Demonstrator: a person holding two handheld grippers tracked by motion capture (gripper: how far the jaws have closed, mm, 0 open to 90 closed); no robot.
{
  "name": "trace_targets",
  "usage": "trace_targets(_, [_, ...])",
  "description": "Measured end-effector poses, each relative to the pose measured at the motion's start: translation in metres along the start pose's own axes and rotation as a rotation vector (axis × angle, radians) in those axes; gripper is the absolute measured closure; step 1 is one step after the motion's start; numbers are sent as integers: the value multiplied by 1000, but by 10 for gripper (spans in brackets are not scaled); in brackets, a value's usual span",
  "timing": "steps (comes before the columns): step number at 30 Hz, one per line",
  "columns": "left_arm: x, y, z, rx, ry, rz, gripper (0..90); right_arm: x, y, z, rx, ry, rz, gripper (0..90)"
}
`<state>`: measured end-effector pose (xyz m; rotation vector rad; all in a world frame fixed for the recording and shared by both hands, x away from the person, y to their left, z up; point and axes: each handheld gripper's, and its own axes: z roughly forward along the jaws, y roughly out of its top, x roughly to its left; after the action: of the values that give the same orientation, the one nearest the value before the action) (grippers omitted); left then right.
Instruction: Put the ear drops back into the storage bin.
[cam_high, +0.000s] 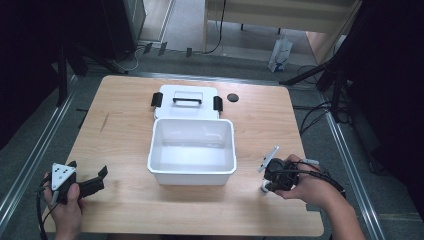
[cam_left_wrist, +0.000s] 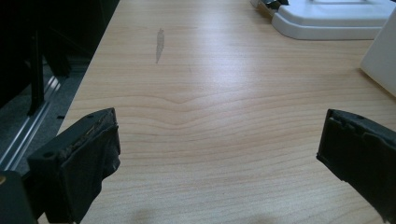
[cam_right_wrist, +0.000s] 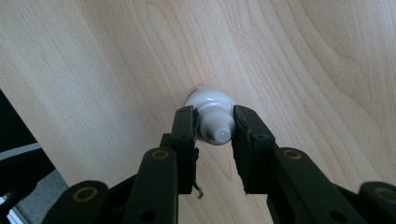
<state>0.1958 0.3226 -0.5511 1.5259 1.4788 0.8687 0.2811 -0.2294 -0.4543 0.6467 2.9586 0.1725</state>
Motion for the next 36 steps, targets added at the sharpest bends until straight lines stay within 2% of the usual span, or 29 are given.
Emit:
trace_targets(4, [0, 0, 0, 1, 0, 2, 0, -2, 2, 0, 13, 12, 1, 718])
trace_targets(10, [0, 0, 0, 1, 0, 0, 0, -1, 8, -3, 22, 18, -52, 721])
trace_targets(17, [0, 0, 0, 2, 1, -3, 0, -4, 18, -21, 1, -3, -85, 721])
trace_targets(22, [1, 0, 0, 0, -1, -8, 0, -6, 26, -34, -8, -17, -89, 721])
trace_targets(30, [1, 0, 0, 0, -1, -9, 0, -15, 41, -59, -55, -36, -102, 721])
trace_targets(36, [1, 0, 0, 0, 1, -7, 0, -18, 54, -73, -43, -51, -119, 720])
